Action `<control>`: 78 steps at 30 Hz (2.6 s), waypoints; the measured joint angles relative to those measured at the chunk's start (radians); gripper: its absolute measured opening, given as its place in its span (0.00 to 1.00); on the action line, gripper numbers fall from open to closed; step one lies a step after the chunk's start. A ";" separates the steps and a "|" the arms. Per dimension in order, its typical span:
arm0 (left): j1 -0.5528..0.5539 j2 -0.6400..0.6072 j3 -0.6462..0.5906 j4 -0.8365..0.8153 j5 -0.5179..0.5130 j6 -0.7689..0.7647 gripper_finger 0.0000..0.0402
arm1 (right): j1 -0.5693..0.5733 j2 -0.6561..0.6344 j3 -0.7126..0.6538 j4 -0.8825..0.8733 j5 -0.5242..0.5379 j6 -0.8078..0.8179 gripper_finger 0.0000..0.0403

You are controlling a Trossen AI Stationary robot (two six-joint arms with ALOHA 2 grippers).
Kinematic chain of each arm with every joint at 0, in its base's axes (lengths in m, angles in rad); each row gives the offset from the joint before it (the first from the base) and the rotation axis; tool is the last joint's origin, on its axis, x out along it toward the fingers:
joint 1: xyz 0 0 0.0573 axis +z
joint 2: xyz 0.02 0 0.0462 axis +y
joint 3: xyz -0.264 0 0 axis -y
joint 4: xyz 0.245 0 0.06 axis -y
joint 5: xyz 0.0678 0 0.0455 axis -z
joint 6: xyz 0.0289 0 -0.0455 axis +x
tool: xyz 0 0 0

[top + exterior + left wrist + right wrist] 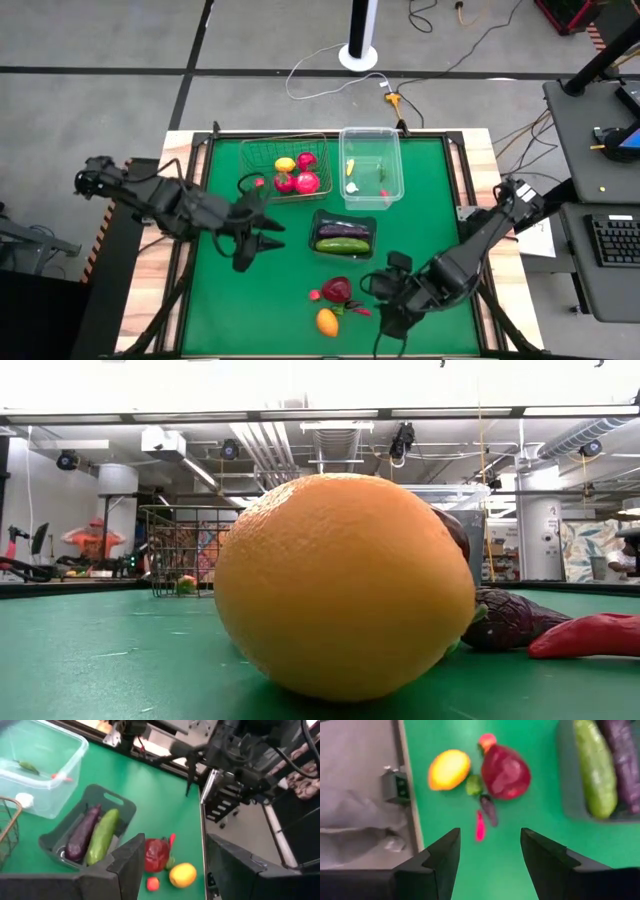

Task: Sort produce into baskets
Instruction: Put the red chili pepper into the transparent bin

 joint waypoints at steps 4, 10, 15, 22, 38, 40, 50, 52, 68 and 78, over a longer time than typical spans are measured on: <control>-0.043 0.033 0.000 0.002 -0.031 -0.009 0.47 | -0.003 0.028 0.000 -0.008 0.034 -0.052 0.49; -0.074 0.121 0.000 0.004 -0.032 -0.010 0.47 | -0.003 0.082 0.000 -0.007 0.045 -0.052 0.49; -0.080 0.209 0.000 0.017 -0.032 -0.011 0.47 | -0.007 0.118 0.000 0.020 0.022 -0.039 0.49; -0.086 0.293 -0.001 0.080 -0.031 -0.012 0.47 | -0.004 0.165 0.000 0.030 0.002 -0.020 0.49; -0.114 0.259 -0.001 0.087 -0.068 -0.019 0.47 | 0.018 0.323 -0.004 0.156 0.039 -0.075 0.49; -0.124 0.241 -0.001 0.073 -0.092 -0.020 0.47 | 0.023 0.321 -0.007 0.148 0.070 -0.065 0.49; -0.174 0.152 -0.001 0.025 -0.201 -0.024 0.47 | 0.049 0.178 -0.215 0.129 0.166 0.017 0.49; -0.176 0.141 -0.001 0.020 -0.206 -0.025 0.47 | 0.051 0.143 -0.272 0.187 0.175 0.019 0.49; -0.176 0.148 -0.001 0.011 -0.215 -0.038 0.47 | 0.041 0.130 -0.327 0.392 0.028 0.027 0.49; -0.176 0.149 -0.001 0.012 -0.217 -0.039 0.47 | 0.048 0.221 -0.326 0.481 -0.008 0.022 0.49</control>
